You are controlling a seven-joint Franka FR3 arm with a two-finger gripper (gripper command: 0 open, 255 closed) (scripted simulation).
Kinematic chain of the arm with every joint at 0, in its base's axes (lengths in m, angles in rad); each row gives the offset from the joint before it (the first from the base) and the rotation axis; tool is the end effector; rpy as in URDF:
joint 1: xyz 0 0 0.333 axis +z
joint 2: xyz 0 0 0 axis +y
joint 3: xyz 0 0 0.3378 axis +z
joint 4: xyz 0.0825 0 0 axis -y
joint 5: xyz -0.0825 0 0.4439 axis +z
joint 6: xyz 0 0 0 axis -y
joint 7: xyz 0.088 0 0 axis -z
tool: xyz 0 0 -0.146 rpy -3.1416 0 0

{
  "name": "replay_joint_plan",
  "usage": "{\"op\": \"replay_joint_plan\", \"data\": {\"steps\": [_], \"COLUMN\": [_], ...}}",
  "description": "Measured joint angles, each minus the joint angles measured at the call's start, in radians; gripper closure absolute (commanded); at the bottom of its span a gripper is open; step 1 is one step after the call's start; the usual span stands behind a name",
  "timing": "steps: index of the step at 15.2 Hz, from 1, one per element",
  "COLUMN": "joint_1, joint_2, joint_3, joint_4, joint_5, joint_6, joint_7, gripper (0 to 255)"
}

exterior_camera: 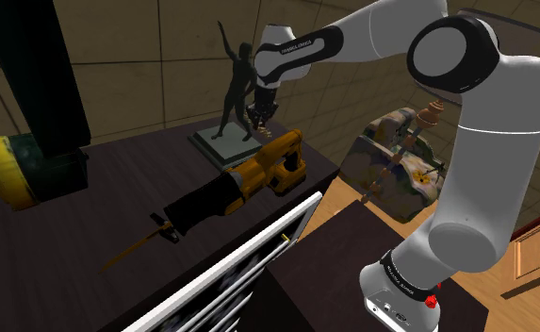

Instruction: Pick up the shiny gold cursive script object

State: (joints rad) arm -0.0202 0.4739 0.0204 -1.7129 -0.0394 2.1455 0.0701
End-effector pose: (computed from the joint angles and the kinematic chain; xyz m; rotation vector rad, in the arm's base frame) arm 0.7195 -0.0037 0.2574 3.1153 -0.0777 -0.0628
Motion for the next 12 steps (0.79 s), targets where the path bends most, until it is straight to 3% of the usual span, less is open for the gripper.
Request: {"op": "replay_joint_plan", "data": {"steps": [12], "joint_1": [0.002], "joint_2": [-0.024], "joint_3": [0.002], "joint_4": [0.011], "joint_5": [0.000], "joint_6": [-0.040], "joint_7": [0.000], "gripper": [255]}}
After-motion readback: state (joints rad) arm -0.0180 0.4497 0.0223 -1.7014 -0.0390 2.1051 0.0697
